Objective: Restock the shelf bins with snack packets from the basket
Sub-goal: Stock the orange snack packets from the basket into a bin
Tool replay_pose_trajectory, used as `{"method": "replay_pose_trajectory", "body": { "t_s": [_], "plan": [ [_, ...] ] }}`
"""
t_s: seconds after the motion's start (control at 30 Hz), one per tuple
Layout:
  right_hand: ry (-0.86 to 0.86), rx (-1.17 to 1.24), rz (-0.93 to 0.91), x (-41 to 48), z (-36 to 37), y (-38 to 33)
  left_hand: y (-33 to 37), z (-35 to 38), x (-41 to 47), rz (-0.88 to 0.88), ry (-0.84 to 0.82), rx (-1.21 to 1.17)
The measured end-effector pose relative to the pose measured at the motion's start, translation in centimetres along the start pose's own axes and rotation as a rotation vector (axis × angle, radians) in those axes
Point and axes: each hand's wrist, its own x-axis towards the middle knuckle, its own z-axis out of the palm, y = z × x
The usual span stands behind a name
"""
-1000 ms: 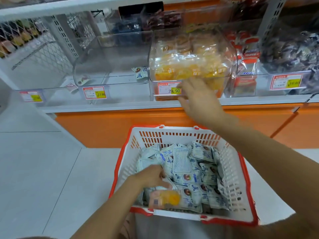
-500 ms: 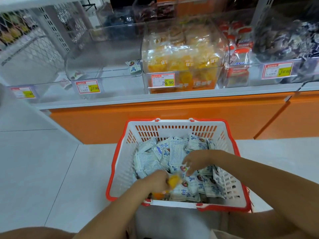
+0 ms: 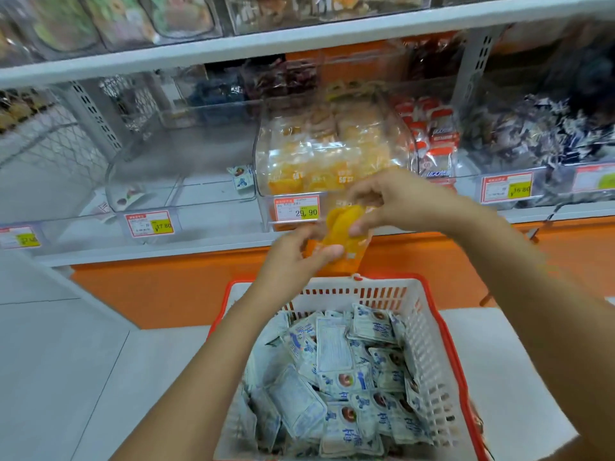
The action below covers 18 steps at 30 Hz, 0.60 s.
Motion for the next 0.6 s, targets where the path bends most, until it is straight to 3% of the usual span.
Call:
{"method": "replay_pose_trajectory", "body": {
  "t_s": [0.1,0.2,0.4,0.6],
  "plan": [
    [0.276,-0.301,0.027,-0.8,-5.2,-0.4,1.8,-1.2,3.6,0.104,0.109,0.124],
    [0.457,-0.378,0.078,-0.9,-8.2,0.2,3.3,-1.3,7.2,0.214,0.175,0.348],
    [0.404,-0.400,0.112,-0.4,-9.2,0.9,5.7,0.0,12.1,0.322,0.133,0.648],
    [0.363,-0.334,0.117,1.1,-9.8,1.1,5.6,-1.3,15.3,0.172,0.026,0.606]
  ]
}}
